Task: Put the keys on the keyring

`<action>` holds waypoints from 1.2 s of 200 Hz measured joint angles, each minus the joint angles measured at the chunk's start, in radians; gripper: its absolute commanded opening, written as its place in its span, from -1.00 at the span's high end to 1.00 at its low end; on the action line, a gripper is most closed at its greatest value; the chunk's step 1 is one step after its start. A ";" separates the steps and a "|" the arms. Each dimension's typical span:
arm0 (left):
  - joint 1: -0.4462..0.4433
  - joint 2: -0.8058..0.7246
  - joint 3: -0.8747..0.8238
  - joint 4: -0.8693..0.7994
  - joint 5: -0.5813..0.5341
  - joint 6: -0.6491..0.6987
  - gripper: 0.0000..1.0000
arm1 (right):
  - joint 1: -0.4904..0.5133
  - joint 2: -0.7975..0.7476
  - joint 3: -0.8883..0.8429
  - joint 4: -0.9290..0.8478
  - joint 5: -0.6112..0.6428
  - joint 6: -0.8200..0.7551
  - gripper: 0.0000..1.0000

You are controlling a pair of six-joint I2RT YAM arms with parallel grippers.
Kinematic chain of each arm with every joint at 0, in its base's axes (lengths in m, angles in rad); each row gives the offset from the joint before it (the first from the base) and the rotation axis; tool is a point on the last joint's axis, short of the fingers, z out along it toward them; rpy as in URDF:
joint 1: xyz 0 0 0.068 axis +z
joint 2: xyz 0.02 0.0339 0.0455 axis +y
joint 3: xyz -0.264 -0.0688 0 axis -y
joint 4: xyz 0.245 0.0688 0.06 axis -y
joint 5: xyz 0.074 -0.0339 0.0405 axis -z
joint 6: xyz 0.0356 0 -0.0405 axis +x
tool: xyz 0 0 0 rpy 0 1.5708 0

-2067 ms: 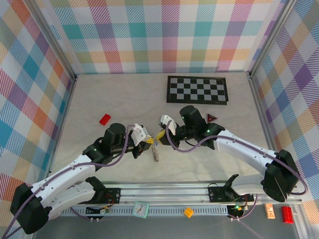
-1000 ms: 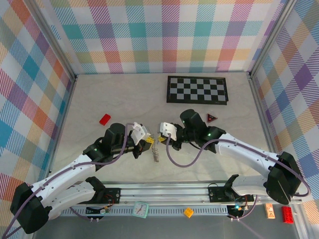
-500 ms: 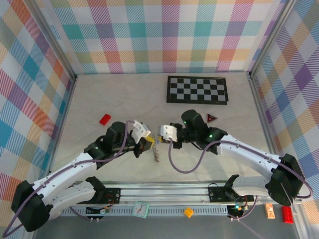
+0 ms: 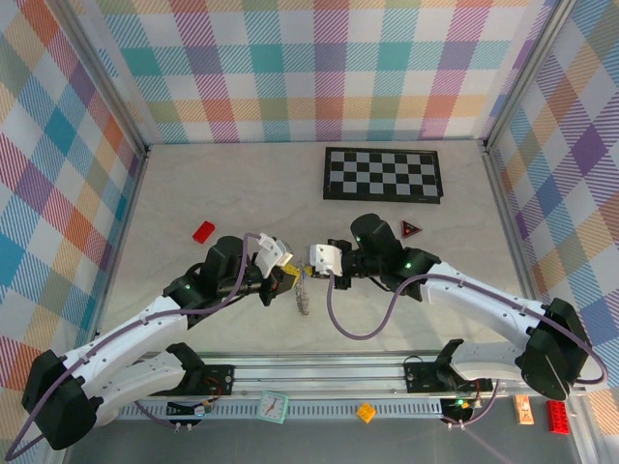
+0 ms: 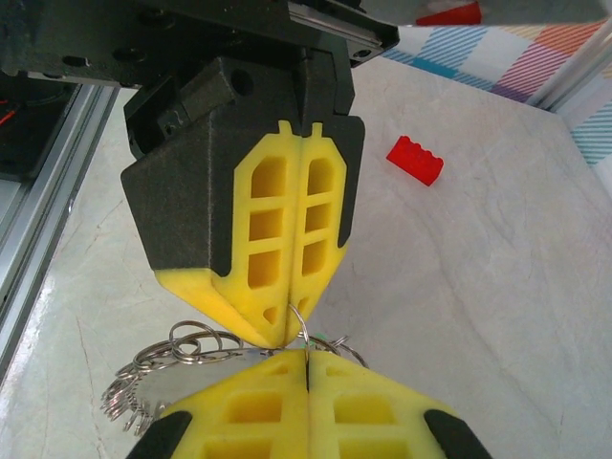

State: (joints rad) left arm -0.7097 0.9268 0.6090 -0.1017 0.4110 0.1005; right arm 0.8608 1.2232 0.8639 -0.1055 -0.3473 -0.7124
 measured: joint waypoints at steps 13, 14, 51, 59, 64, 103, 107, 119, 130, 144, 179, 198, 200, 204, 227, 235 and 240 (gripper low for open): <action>0.000 0.000 0.001 0.000 0.000 0.000 1.00 | 0.005 0.005 0.000 0.000 0.003 -0.007 1.00; 0.000 0.000 0.001 0.000 0.000 0.000 1.00 | 0.005 0.005 0.000 0.000 0.004 -0.007 1.00; 0.000 0.002 0.003 0.000 0.000 0.000 1.00 | 0.018 0.013 0.000 0.000 0.027 -0.015 1.00; 0.000 0.002 0.003 0.000 0.000 0.000 1.00 | 0.018 0.013 0.000 0.001 0.031 -0.016 1.00; 0.000 0.002 0.003 0.000 -0.001 0.000 1.00 | 0.018 0.013 0.000 0.001 0.034 -0.018 1.00; 0.000 0.002 0.003 0.000 -0.004 0.000 1.00 | 0.019 0.011 -0.011 0.018 0.057 -0.029 1.00; 0.000 0.003 0.003 0.000 -0.004 0.000 1.00 | 0.020 0.010 -0.014 0.021 0.059 -0.030 1.00; 0.000 0.004 0.003 0.000 -0.004 -0.002 1.00 | 0.022 0.008 -0.021 0.026 0.064 -0.030 1.00; 0.000 0.006 0.003 0.000 -0.004 -0.004 1.00 | 0.023 0.008 -0.025 0.031 0.068 -0.030 1.00; 0.000 0.007 0.003 0.000 -0.004 -0.004 1.00 | 0.023 0.007 -0.029 0.037 0.071 -0.031 1.00; 0.000 0.008 0.003 0.000 -0.002 -0.004 1.00 | 0.023 -0.016 -0.042 0.045 0.086 -0.034 1.00; 0.000 0.008 0.003 0.000 0.000 -0.004 1.00 | 0.023 -0.032 -0.049 0.058 0.095 -0.036 1.00; 0.000 0.008 0.003 0.000 0.000 -0.004 1.00 | 0.023 -0.034 -0.050 0.060 0.095 -0.037 1.00; 0.000 0.008 0.003 0.000 0.000 -0.004 1.00 | 0.023 -0.036 -0.052 0.061 0.097 -0.037 1.00; 0.000 0.007 0.003 0.000 0.001 -0.004 1.00 | 0.023 -0.042 -0.053 0.063 0.102 -0.037 1.00; 0.000 0.008 0.003 0.000 0.001 -0.004 1.00 | 0.023 -0.042 -0.053 0.063 0.105 -0.037 1.00; 0.000 0.008 0.003 0.000 0.001 -0.004 1.00 | 0.023 -0.042 -0.053 0.063 0.105 -0.037 1.00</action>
State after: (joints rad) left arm -0.7097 0.9344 0.6125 -0.1017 0.4122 0.0967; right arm 0.8833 1.1809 0.8108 -0.0422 -0.2428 -0.7494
